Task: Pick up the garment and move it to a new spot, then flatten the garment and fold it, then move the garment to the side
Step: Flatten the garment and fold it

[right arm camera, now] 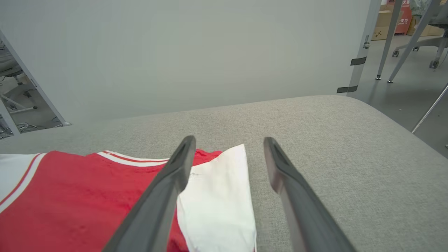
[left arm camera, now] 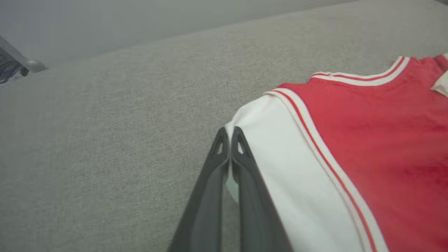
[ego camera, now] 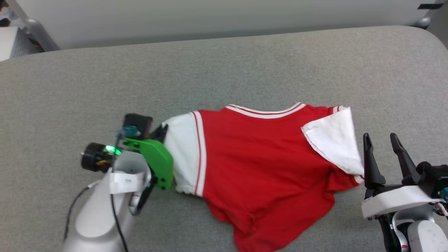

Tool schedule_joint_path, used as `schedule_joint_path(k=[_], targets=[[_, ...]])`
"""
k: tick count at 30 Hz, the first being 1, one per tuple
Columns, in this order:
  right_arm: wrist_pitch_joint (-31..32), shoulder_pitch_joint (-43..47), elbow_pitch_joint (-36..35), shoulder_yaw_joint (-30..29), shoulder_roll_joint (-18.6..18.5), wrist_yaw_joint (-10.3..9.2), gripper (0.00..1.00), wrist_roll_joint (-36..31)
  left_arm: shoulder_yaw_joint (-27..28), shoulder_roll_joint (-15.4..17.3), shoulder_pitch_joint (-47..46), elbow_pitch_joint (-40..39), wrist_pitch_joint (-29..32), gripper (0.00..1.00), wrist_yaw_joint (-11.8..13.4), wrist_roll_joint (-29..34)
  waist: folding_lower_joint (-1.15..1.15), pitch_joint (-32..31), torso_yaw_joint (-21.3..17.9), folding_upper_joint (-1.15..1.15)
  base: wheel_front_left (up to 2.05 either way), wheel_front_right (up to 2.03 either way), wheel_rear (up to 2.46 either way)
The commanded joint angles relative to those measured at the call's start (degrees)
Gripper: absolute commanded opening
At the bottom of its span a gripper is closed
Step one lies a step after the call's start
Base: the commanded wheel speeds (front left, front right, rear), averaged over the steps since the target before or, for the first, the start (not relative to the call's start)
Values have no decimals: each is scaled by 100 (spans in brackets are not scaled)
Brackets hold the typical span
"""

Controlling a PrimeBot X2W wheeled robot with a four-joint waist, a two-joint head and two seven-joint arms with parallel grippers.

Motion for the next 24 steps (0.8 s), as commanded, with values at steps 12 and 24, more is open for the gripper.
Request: schedule_joint_path(k=[12, 24], targets=[[254, -44, 232, 47, 153, 36, 100, -94, 398, 949, 32, -212, 413, 0, -109, -249, 0, 191, 113, 0, 0, 0, 0], [303, -107, 370, -2, 141, 36, 100, -154, 208, 796, 45, 704, -406, 100, -198, -246, 0, 106, 239, 0, 0, 0, 0]])
